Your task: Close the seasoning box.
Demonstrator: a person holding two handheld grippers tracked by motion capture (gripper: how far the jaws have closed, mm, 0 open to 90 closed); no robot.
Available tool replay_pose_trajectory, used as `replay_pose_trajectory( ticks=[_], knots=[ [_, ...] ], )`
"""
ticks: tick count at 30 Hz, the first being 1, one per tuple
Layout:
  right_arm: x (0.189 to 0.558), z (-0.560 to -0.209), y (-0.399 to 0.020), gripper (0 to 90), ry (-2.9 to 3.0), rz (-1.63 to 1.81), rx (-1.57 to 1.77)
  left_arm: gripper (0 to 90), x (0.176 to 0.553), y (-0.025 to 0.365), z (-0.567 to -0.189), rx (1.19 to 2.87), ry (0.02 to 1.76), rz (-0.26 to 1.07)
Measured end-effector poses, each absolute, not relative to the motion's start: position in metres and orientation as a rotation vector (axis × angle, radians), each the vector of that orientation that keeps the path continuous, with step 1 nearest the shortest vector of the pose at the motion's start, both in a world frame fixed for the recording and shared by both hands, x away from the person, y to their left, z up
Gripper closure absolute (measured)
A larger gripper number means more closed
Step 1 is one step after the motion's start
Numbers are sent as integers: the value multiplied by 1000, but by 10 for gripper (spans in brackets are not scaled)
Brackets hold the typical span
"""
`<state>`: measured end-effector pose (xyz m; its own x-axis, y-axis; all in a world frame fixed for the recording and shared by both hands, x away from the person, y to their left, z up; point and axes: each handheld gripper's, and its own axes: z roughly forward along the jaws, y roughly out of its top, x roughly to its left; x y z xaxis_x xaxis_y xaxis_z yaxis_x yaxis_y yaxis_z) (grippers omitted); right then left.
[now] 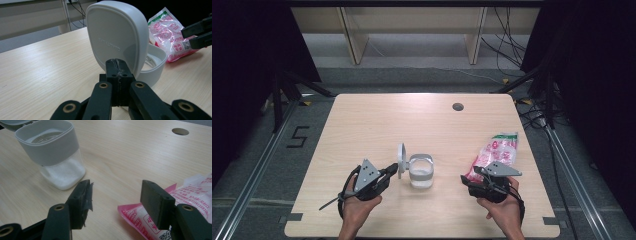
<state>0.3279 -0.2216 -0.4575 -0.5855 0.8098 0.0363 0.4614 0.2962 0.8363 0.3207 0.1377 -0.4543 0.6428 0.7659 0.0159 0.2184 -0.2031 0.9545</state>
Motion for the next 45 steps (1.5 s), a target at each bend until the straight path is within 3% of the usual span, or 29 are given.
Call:
replay_pose_trajectory(
  ticks=[45],
  knots=[
    [318,-465,-222,403,2208,1224,1153,893,324,118,-441,1726,708,641]
  ],
)
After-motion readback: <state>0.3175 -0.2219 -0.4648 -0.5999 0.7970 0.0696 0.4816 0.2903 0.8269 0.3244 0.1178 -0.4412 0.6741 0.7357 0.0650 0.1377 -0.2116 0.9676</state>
